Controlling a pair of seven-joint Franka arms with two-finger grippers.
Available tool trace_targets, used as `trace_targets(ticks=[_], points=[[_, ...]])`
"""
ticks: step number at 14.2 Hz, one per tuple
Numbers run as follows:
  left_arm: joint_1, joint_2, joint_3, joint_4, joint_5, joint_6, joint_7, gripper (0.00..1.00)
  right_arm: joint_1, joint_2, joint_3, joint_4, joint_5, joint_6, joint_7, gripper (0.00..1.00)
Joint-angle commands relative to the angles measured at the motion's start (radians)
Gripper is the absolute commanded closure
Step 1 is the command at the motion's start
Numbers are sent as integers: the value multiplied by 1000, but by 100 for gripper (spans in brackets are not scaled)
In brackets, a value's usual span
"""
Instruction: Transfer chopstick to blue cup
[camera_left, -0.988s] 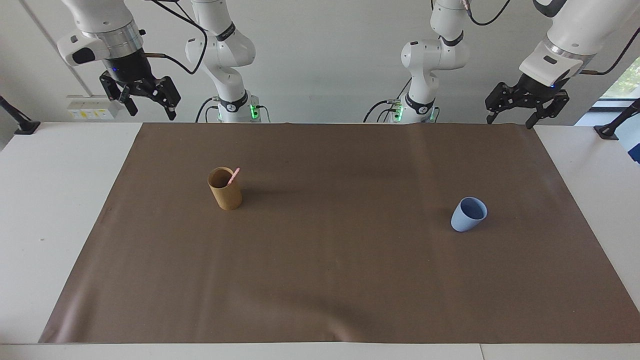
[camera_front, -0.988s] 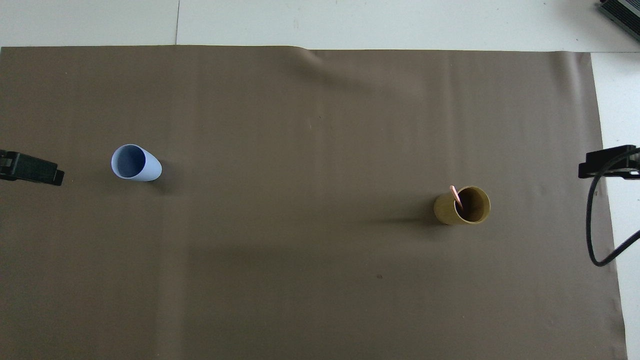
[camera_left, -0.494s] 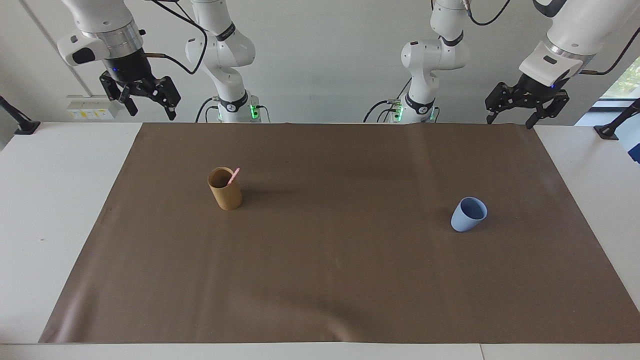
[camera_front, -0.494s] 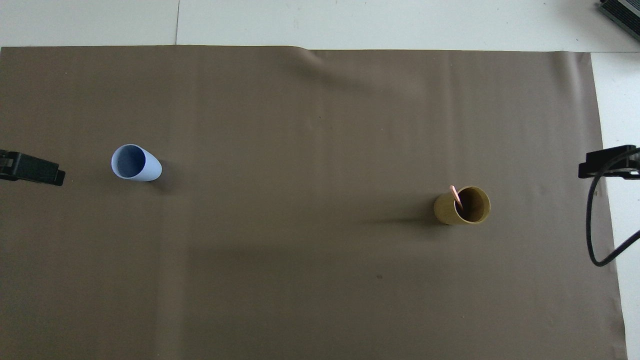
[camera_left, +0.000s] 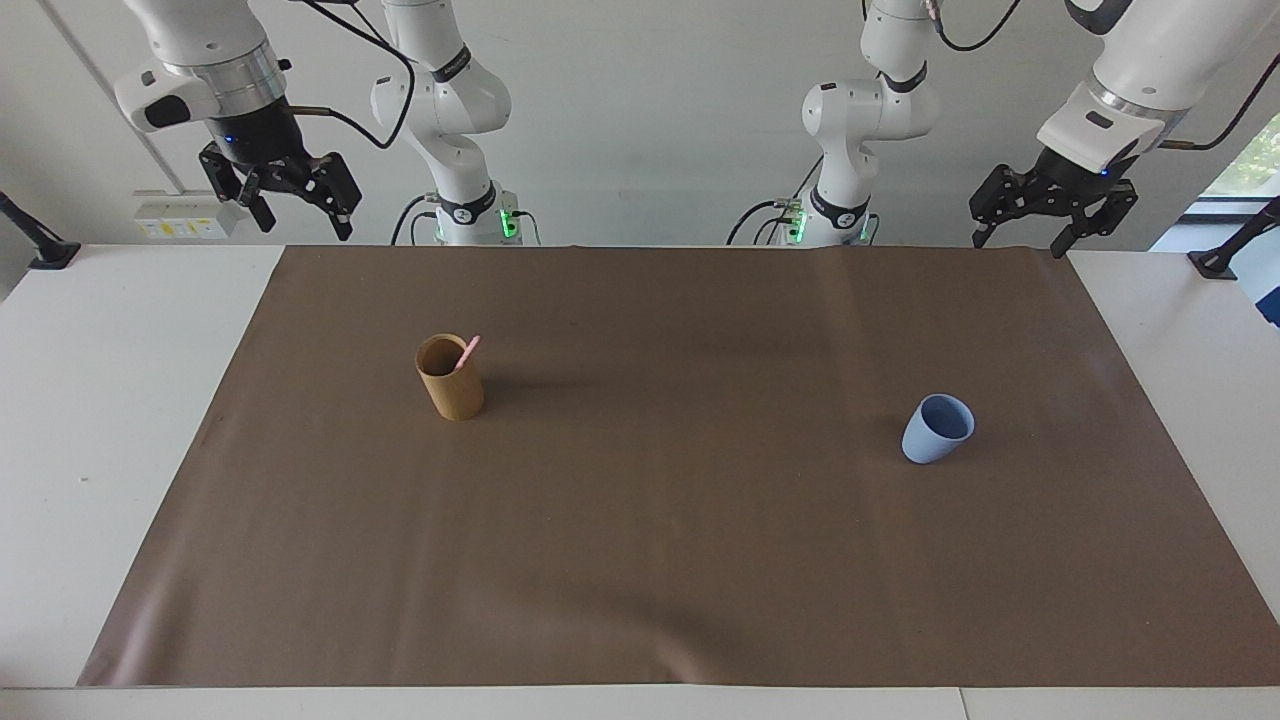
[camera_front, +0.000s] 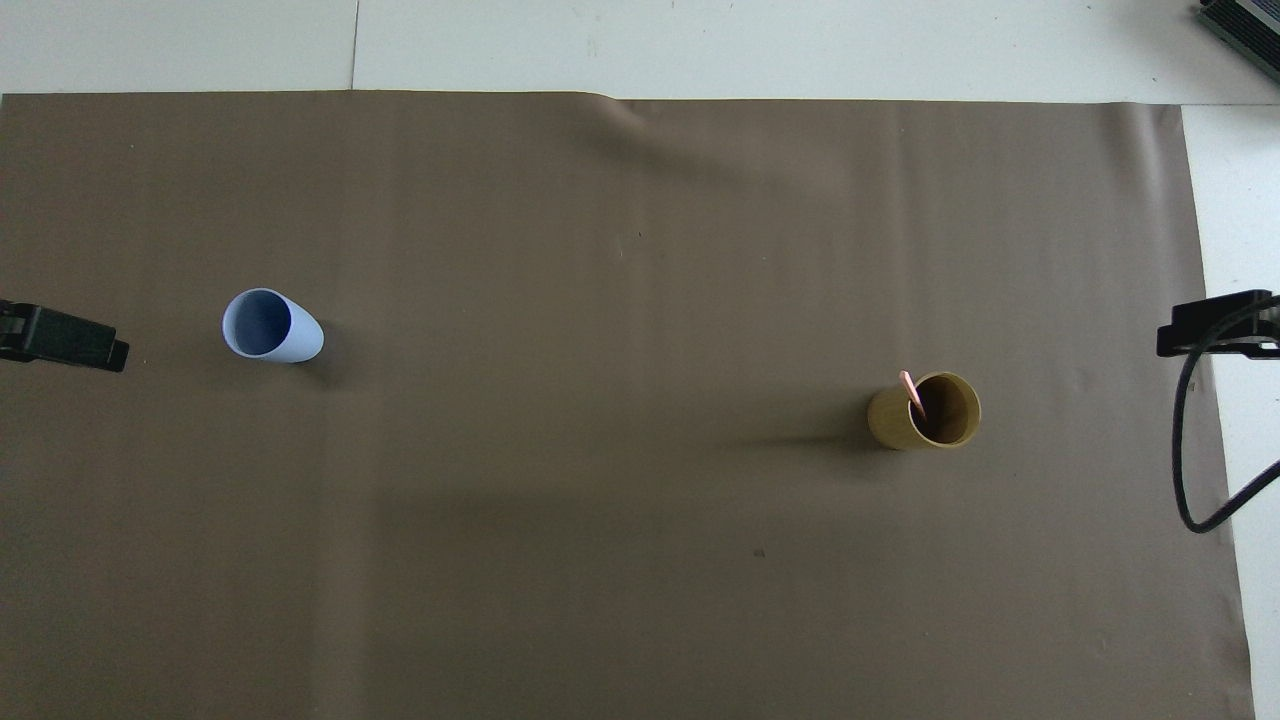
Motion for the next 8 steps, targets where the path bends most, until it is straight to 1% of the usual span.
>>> trace_targets(ticks=[1,3,5,6,8], points=[[6,-3,-1,4,-10,-4,5,0,-5,-18,1,-18,9,-7,-16,0],[10,-5,-1,0,-12,8,13,0,-5,-18,1,-18,9,-7,-18,0],[21,-5,0,-17,-12,51,17,0,-5,-18,1,-18,9,-7,-18,0],[24,-5,0,-34,-12,84,17,0,-5,-18,1,-18,9,-7,-16,0],[27,-2,0,-98,-12,169,17,0,-5,-18,1,-18,9,-7,-16,0]])
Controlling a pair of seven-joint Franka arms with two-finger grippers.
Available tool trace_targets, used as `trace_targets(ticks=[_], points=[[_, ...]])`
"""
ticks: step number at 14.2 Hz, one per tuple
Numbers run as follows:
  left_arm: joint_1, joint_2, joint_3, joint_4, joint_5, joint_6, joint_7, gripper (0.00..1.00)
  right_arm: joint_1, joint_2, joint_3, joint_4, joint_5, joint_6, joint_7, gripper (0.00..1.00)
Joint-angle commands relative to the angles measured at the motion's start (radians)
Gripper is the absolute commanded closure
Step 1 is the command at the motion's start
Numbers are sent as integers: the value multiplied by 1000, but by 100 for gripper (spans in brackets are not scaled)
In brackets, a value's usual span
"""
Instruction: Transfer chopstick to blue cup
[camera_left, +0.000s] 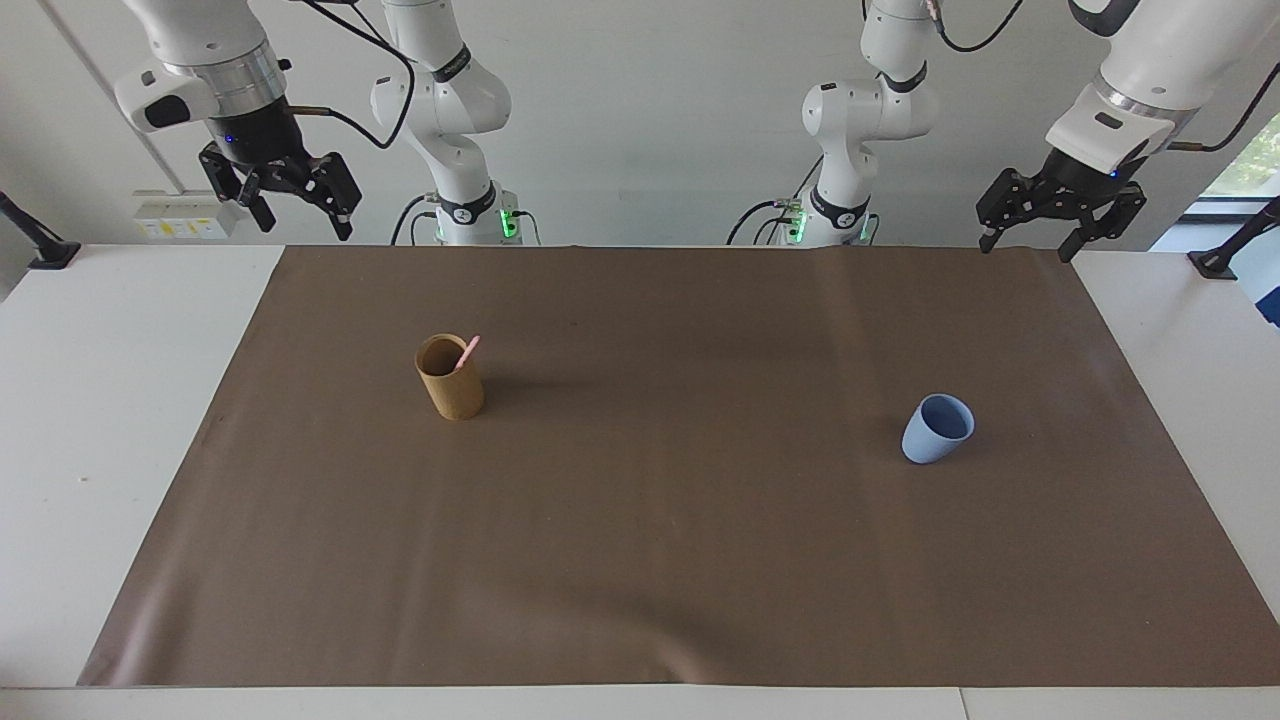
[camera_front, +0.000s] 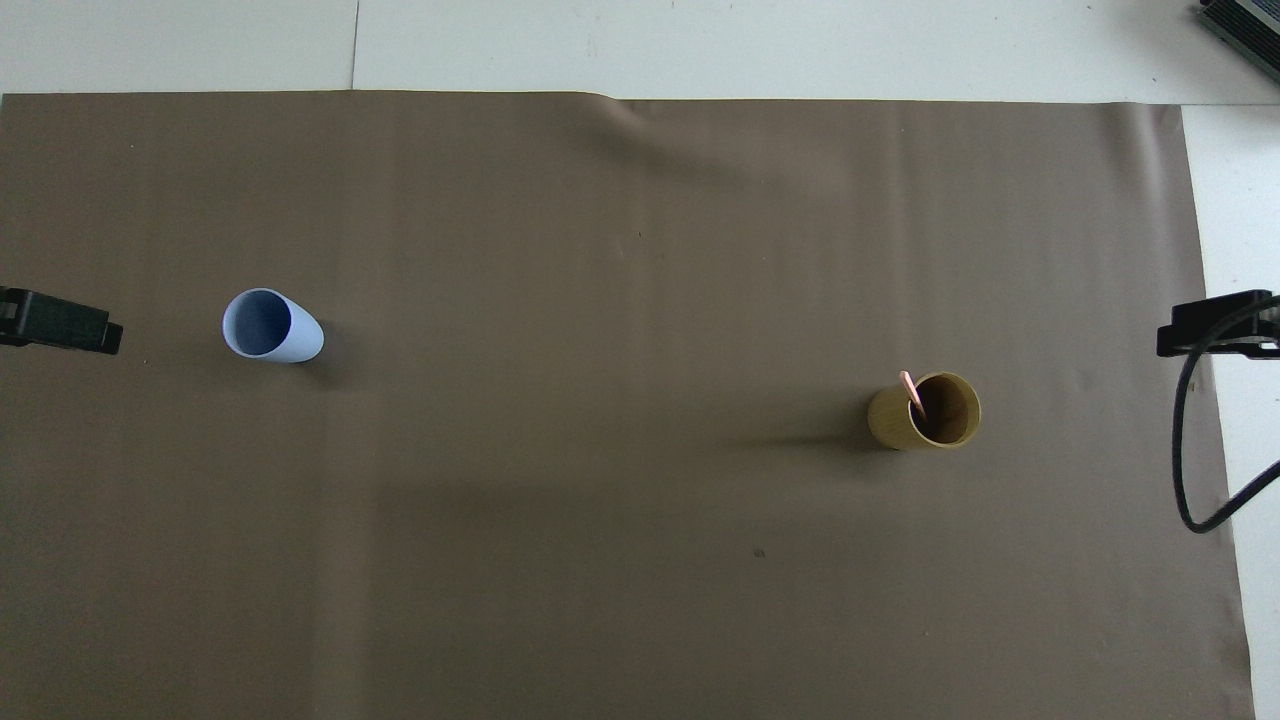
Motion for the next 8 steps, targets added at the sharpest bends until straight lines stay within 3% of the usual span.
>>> trace_targets(ticks=[1,5,8], points=[[19,-1,-3,-114,-12,135,16,0,-5,-18,1,-18,9,-7,-16,0],[50,16,-3,-312,-12,400,48,0,-5,-18,1,-18,9,-7,-18,0],[54,88,-3,-352,-12,523,50,0,-5,-18,1,-18,9,-7,-16,0]])
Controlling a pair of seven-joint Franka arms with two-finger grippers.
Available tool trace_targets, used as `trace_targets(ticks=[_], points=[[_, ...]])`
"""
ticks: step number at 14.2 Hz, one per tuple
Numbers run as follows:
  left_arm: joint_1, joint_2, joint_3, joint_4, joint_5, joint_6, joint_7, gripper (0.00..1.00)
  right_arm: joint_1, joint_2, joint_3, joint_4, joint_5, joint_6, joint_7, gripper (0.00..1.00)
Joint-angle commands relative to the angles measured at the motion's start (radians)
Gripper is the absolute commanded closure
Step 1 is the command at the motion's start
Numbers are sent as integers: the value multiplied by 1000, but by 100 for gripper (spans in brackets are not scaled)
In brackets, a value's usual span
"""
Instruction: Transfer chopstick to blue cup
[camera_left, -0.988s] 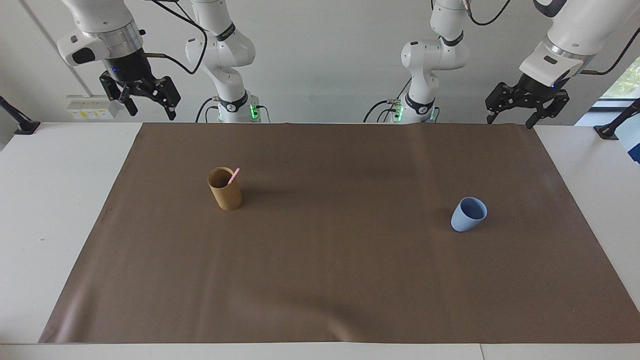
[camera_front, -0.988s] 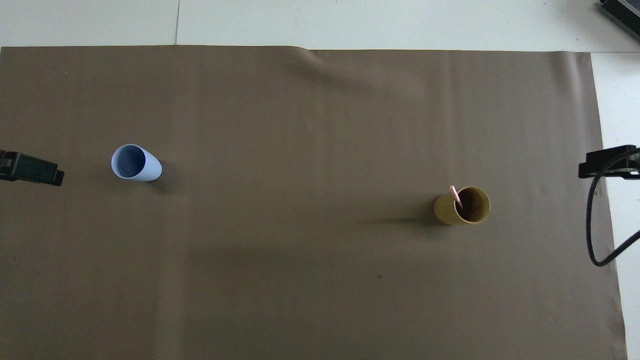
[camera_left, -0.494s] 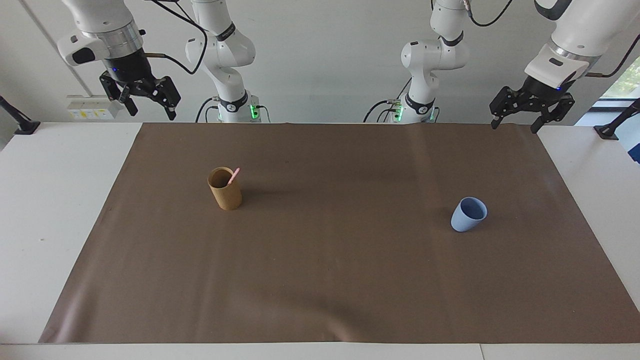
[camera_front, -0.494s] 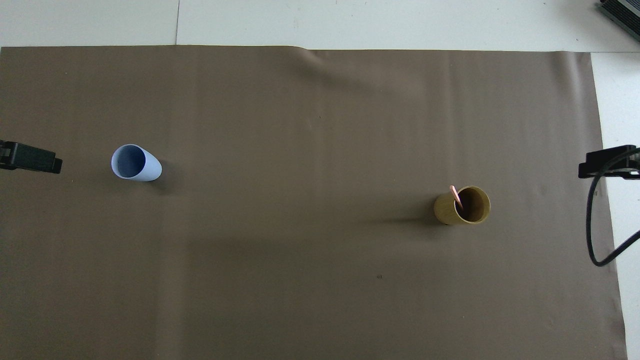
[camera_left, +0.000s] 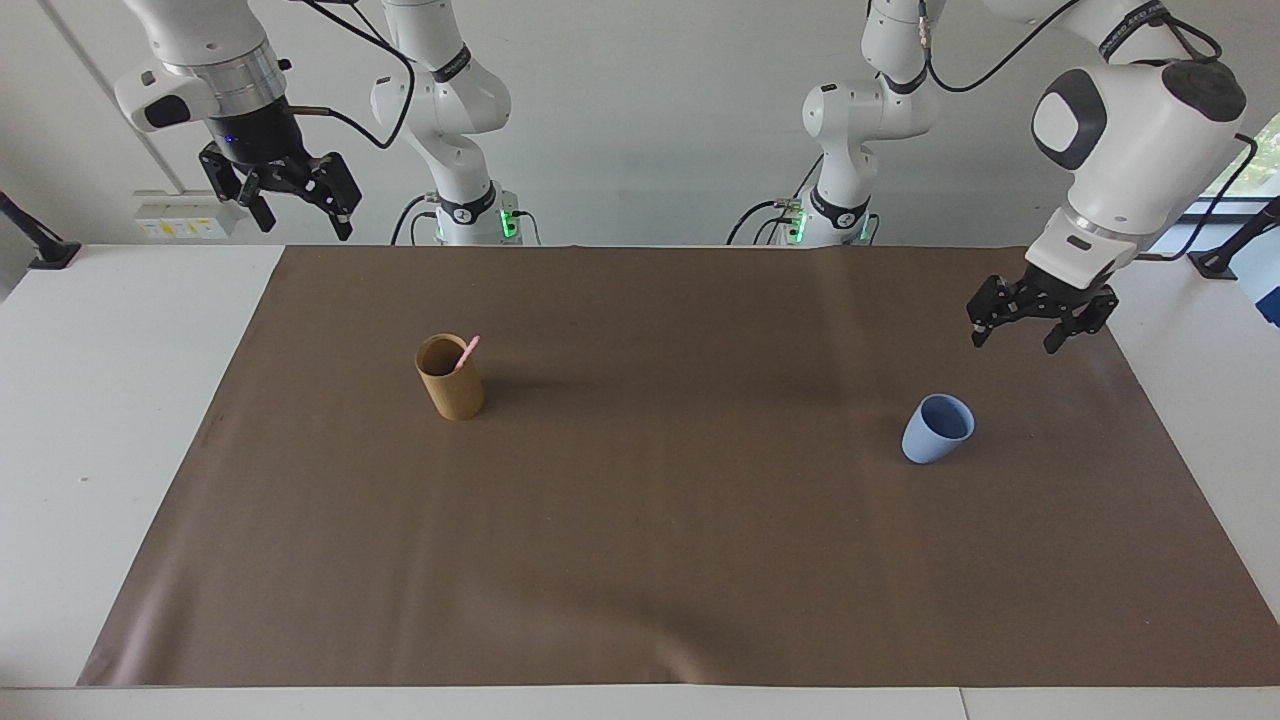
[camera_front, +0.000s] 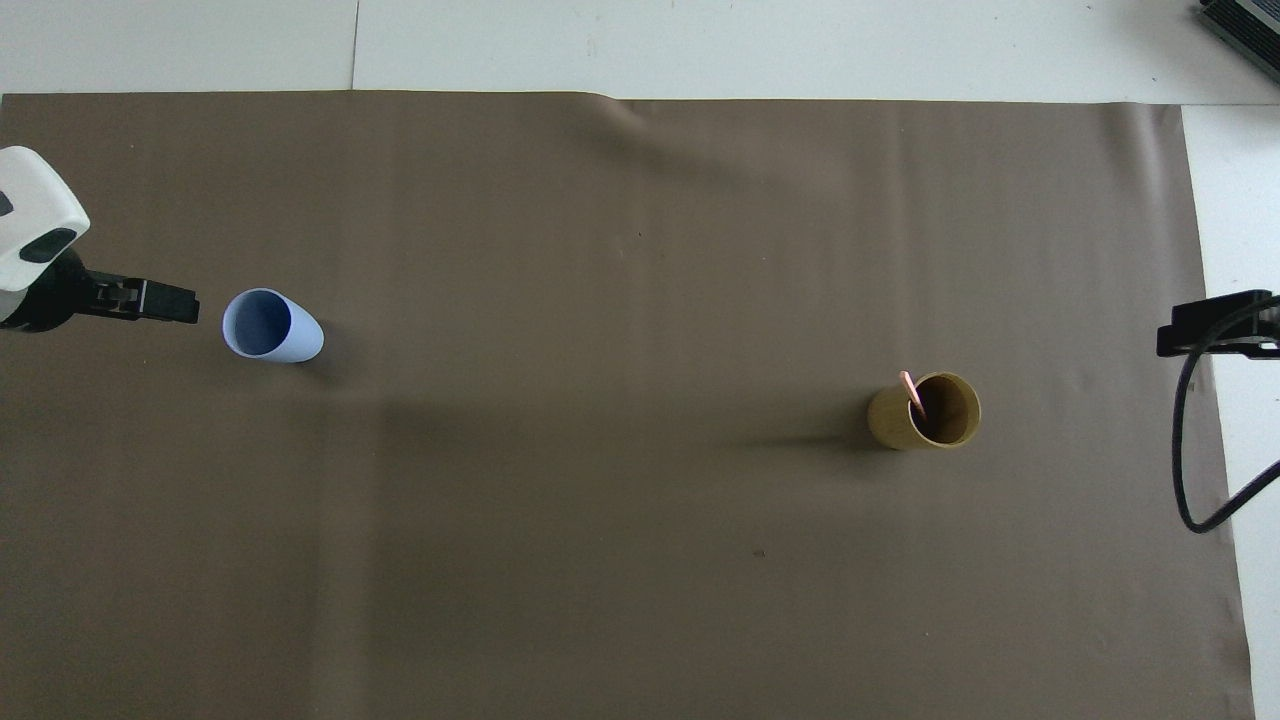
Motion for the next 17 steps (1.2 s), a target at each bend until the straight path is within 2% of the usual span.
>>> trace_targets(ticks=[1,3,5,7,8,9,10,14,17], points=[[12,45,-5,-29,-12,80,20,0,-5,-18,1,-18,9,-7,-18,0],[10,91,-5,-49,-12,123,19,0,-3,-18,3,-18,8,-6,-15,0],[10,127,-5,-102,-12,219,16,2,-9,-18,3,-18,9,-6,-21,0],[12,148,-5,-139,-12,285,15,14,1,-20,9,-24,9,10,-30,0],[10,156,-5,-156,-14,307,6,28,9,-20,11,-28,11,13,-44,0],[5,153,-5,-181,-15,339,-18,68,27,-17,9,-36,11,25,-76,0],[8,150,-5,-188,-15,345,-30,100,31,-17,11,-53,11,46,-114,0],[7,151,-5,-178,-15,339,-26,100,32,-3,11,-88,29,97,-376,0],[-31,124,-12,-175,-15,310,-49,100,32,-1,11,-137,49,132,-484,0]])
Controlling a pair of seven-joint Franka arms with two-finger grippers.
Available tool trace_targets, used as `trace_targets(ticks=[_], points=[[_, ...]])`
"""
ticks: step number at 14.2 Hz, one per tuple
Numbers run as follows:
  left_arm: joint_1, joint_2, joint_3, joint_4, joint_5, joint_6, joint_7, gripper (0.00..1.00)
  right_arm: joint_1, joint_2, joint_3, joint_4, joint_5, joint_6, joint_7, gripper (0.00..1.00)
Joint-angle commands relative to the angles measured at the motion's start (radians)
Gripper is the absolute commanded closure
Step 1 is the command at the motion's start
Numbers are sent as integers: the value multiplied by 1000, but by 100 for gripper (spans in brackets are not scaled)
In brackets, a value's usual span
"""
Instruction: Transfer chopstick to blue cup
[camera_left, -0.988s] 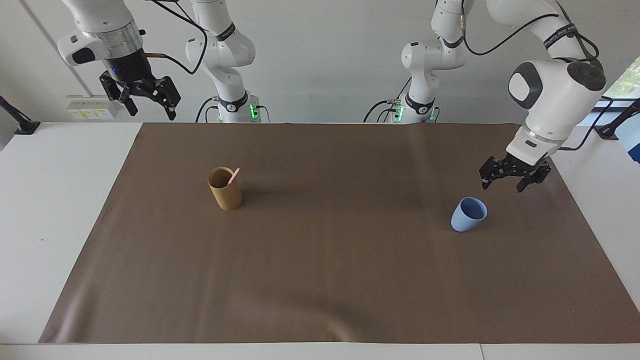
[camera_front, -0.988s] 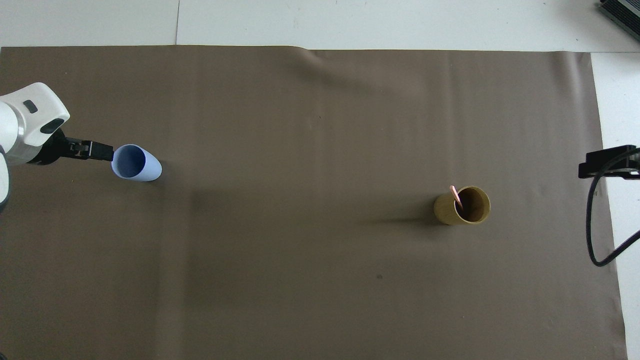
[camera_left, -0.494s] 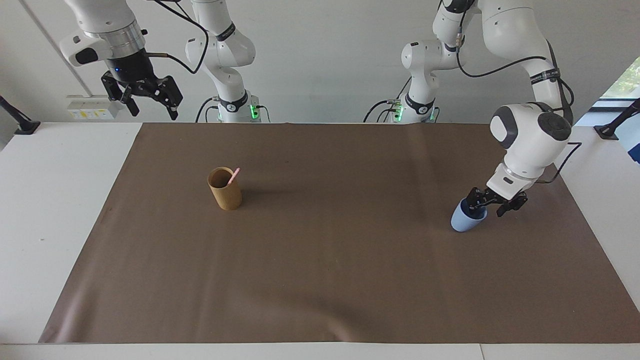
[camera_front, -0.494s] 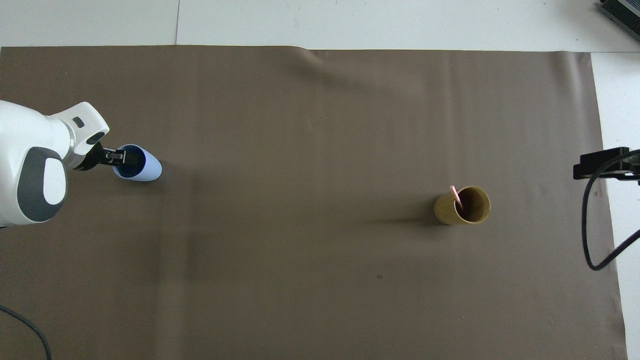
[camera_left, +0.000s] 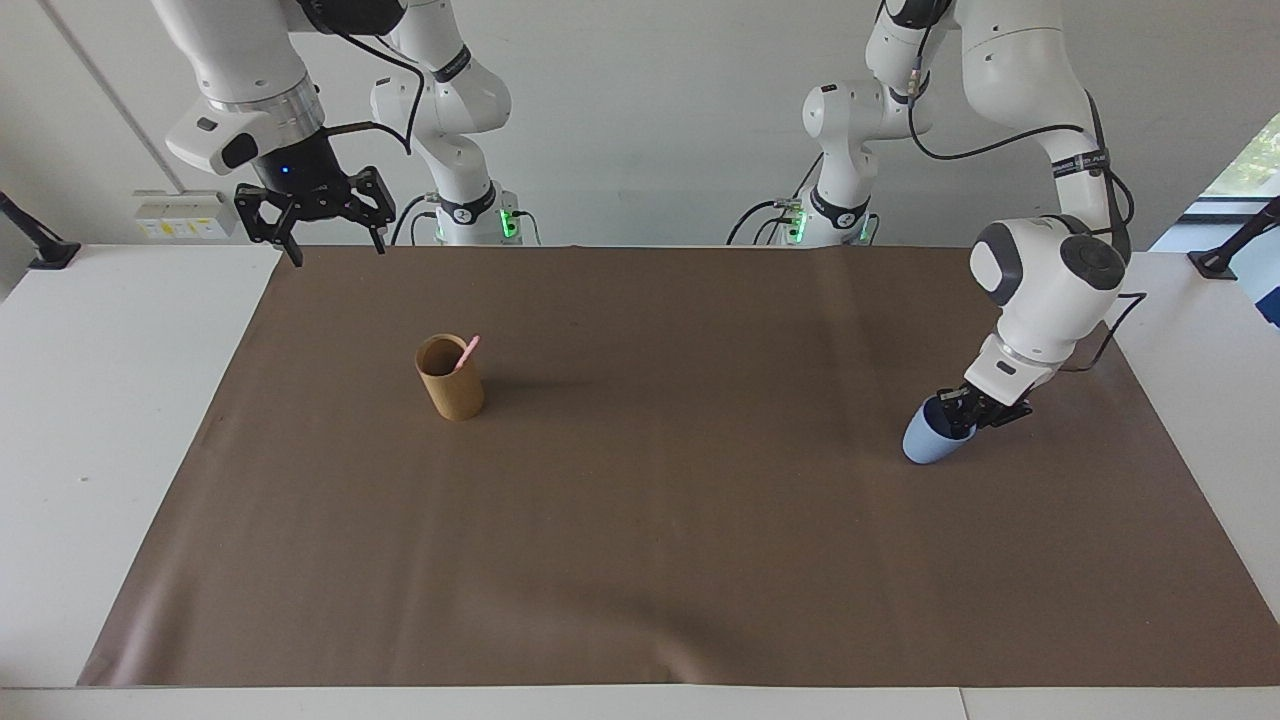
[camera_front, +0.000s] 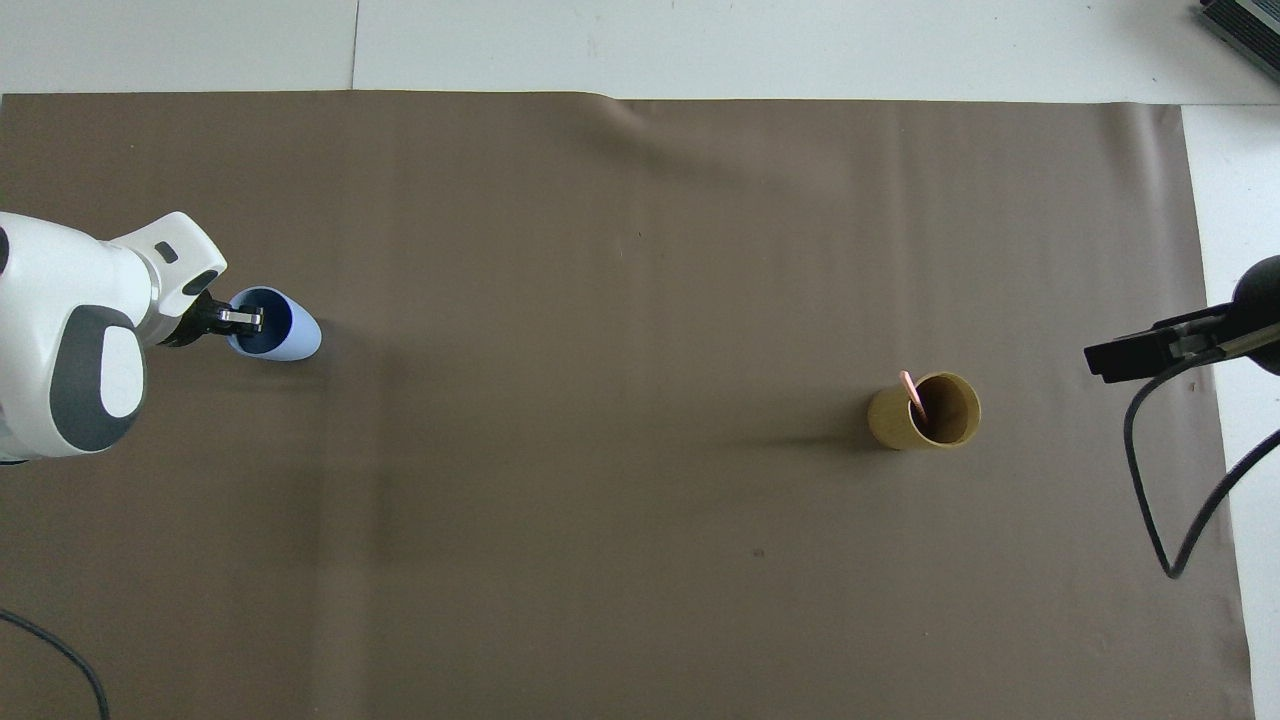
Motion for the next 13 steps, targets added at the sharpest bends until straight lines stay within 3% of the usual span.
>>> trace_targets(ticks=[1,3,9,13], points=[[-58,-46,-3,-10,-10,-38,-52,100,-6,-10,0,-60,46,34,-111,0],[-139,-47,-3,2,-7,-58,-124,100,-6,-18,0,-95,80,46,-131,0],[-477,-59,-4,-10,-7,-64,-495,100,-11,-18,-2,-275,223,239,-587,0],[-607,-45,-7,-9,-9,-56,-638,100,7,-22,-2,-370,266,321,-634,0]])
